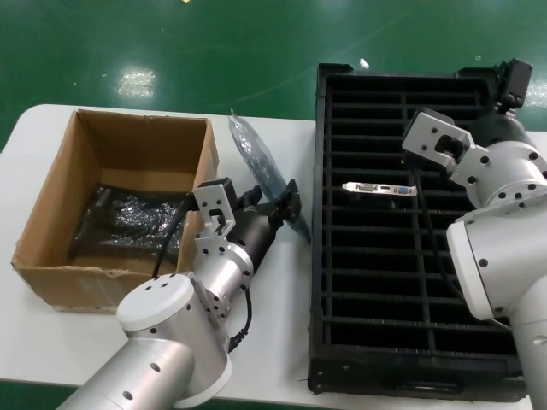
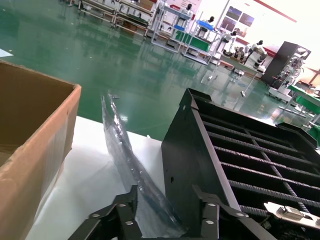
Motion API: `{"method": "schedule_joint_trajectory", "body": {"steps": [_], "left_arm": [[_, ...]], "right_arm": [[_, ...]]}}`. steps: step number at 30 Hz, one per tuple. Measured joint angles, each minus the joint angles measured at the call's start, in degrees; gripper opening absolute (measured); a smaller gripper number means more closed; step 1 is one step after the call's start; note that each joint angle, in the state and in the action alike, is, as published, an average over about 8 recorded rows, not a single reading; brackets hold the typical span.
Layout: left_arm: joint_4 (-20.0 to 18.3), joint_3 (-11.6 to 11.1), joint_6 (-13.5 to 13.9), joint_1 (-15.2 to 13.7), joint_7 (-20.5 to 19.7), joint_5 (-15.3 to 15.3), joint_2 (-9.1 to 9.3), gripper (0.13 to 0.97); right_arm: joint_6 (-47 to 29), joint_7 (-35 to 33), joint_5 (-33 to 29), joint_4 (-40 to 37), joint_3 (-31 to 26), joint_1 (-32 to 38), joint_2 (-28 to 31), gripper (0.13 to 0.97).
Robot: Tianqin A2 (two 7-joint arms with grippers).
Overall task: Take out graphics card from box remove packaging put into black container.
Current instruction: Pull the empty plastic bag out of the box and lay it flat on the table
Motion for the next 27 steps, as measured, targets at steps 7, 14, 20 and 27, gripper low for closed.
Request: {"method": "schedule_joint_trajectory", "body": {"steps": [7, 14, 20, 27], "left_arm": [[-0.77, -0.07, -1.32, -0.65, 0.19, 0.74, 0.02, 0.489], [-4.54, 2.39, -4.61, -1.60, 2.05, -2.74, -2.73, 0.639], [-10.35, 1.78, -8.04, -1.46, 5.08, -2.70, -5.47, 0.763], [-20.16, -10.38, -4.25, 2.24, 11.28, 10.68, -2.68, 0.828]], "right_arm": [[0.18, 0.23, 0.16, -0.35, -0.19, 0.04, 0.00, 0.966], [0.32, 0.30, 0.42, -0.69, -0.32, 0.15, 0.00, 0.966], [0.35, -0.18, 1.04, -1.06, 0.08, 0.38, 0.00, 0.966], [0.67, -0.72, 1.86, -1.52, 0.93, 0.74, 0.00, 0.966]]}}
